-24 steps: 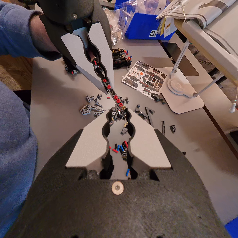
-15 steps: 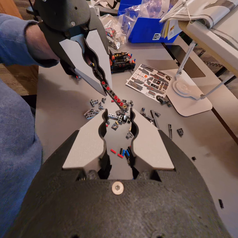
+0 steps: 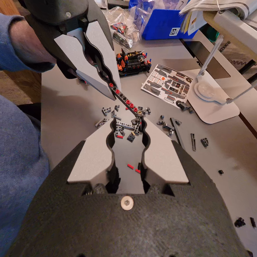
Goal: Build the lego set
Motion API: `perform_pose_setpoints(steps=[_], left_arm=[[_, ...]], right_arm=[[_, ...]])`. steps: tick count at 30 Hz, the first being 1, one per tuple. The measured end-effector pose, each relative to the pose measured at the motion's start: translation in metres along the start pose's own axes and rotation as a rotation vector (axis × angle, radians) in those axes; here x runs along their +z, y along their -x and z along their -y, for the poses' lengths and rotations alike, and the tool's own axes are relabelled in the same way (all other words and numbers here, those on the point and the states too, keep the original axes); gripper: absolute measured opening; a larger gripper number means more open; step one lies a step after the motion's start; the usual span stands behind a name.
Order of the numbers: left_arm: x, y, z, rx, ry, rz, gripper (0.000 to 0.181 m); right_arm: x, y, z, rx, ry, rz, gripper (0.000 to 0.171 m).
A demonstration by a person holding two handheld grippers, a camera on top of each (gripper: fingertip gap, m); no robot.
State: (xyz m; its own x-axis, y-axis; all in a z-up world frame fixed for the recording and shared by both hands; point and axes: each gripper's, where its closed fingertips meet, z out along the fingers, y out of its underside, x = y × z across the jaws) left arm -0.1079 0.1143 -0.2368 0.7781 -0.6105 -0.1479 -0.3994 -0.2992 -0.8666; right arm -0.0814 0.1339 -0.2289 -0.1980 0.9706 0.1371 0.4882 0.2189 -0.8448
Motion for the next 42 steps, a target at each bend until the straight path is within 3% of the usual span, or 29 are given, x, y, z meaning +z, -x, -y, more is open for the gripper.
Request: perform_pose_setpoints(steps=[17,24,29,40,42], left_arm=[[-0.006,0.002,0.006,0.004,-0.047,0.002,0.004],[-0.004,-0.004,0.007,0.025,-0.04,-0.019,0.004],[-0.001,-0.009,0.009,0.047,-0.04,-0.029,0.004],[0.007,-0.029,0.003,0.006,-0.046,-0.106,0.004],[0.012,-0.04,0.001,-0.004,-0.041,-0.132,0.004]], right_arm=[[-0.005,0.005,0.006,0.025,0.008,-0.032,0.025],[-0.011,-0.005,0.012,0.038,-0.02,-0.077,0.031],[-0.005,-0.005,0.01,0.017,-0.002,-0.07,0.013],[-0.013,0.008,-0.007,-0.002,0.035,0.01,0.013],[-0.016,0.016,-0.015,0.008,0.043,0.039,0.02]])
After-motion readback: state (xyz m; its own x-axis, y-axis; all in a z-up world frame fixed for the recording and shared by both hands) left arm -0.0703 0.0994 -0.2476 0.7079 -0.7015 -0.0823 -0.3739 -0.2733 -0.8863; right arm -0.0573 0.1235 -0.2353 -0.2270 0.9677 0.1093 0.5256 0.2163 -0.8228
